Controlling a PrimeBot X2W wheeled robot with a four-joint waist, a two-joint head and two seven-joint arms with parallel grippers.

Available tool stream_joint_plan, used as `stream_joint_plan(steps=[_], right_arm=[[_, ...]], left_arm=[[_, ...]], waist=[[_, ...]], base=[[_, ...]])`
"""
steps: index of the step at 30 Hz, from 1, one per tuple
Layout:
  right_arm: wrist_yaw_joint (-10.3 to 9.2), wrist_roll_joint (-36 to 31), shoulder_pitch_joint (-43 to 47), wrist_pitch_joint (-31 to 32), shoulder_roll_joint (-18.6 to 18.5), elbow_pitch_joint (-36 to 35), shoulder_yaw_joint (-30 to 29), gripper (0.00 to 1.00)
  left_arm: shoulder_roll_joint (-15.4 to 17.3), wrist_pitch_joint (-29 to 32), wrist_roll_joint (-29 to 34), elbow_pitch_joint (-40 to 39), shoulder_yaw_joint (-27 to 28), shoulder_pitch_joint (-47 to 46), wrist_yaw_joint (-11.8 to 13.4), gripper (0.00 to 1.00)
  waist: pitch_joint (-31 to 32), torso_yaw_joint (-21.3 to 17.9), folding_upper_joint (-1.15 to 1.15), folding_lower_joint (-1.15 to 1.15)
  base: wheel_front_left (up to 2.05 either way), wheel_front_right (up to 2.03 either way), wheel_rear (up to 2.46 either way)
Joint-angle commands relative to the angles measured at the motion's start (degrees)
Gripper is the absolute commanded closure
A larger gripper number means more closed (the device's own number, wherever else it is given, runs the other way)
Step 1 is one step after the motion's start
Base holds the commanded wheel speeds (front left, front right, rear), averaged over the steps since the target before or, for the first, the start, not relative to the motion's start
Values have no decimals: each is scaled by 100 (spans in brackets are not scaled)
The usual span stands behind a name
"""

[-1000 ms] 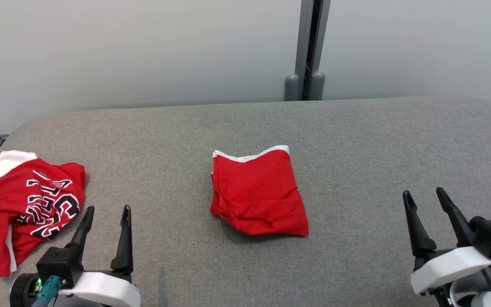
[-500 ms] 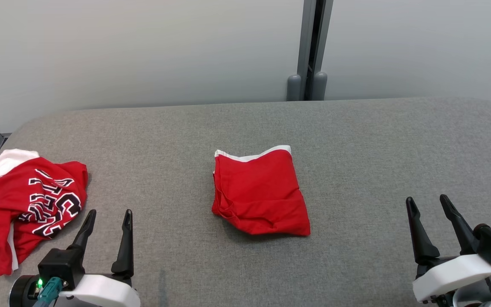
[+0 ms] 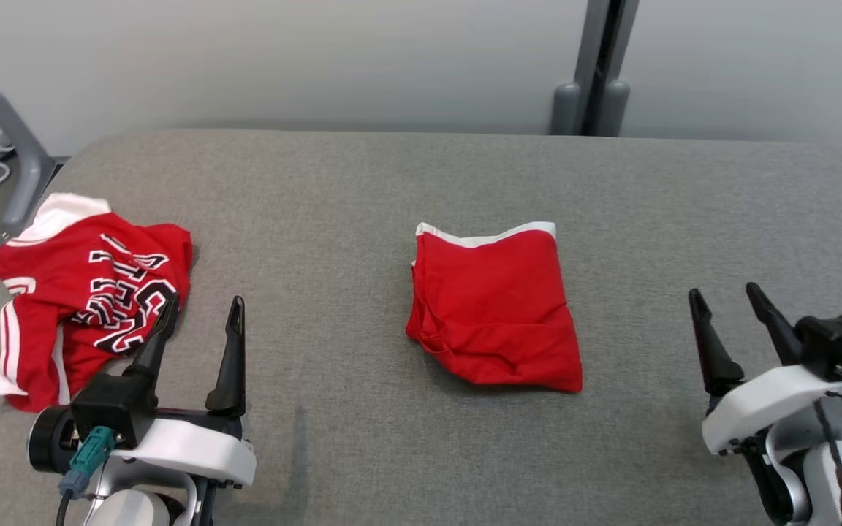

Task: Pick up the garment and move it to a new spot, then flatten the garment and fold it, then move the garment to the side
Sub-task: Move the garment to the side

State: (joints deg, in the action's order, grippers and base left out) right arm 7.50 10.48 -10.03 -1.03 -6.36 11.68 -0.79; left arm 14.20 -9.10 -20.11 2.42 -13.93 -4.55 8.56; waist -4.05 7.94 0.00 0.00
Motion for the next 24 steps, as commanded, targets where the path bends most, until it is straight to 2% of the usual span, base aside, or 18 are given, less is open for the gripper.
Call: stream_joint_plan(steps=[1, 6, 15, 16, 17, 18, 19, 24], right_arm=[[-2, 22, -187, 5, -46, 222, 115, 0], [-2, 228, -774, -150, 2, 1316, 720, 0], [-2, 657, -1297, -24, 197, 2841, 1424, 0], [-2, 724, -1327, 17, 213, 2962, 1505, 16], [-2, 859, -1332, 88, 241, 3153, 1676, 64], [-2, 914, -1346, 56, 247, 3197, 1745, 94], [-3, 963, -1376, 34, 248, 3241, 1803, 100], [-3, 1148, -1552, -106, 216, 3328, 1996, 100]], left_arm=[[-7, -62, 10, 40, -5, -158, -28, 0], [-151, -216, -51, 221, -62, -425, -85, 0], [-269, -374, -84, 470, -130, -585, -130, 0], [-277, -379, -88, 492, -133, -590, -130, 0], [-282, -406, -104, 527, -122, -616, -129, 0], [-283, -412, -107, 536, -114, -628, -124, 0], [-284, -419, -112, 547, -106, -636, -119, 0], [-277, -451, -114, 571, -86, -673, -106, 0]], waist=[[-248, 269, 0, 0], [-475, 595, 0, 0], [-603, 745, 0, 0], [-613, 742, 0, 0], [-624, 727, 0, 0], [-629, 715, 0, 0], [-633, 701, 0, 0], [-638, 613, 0, 0]], base=[[0, 0, 0], [0, 0, 0], [0, 0, 0], [0, 0, 0], [0, 0, 0], [0, 0, 0], [0, 0, 0], [0, 0, 0]])
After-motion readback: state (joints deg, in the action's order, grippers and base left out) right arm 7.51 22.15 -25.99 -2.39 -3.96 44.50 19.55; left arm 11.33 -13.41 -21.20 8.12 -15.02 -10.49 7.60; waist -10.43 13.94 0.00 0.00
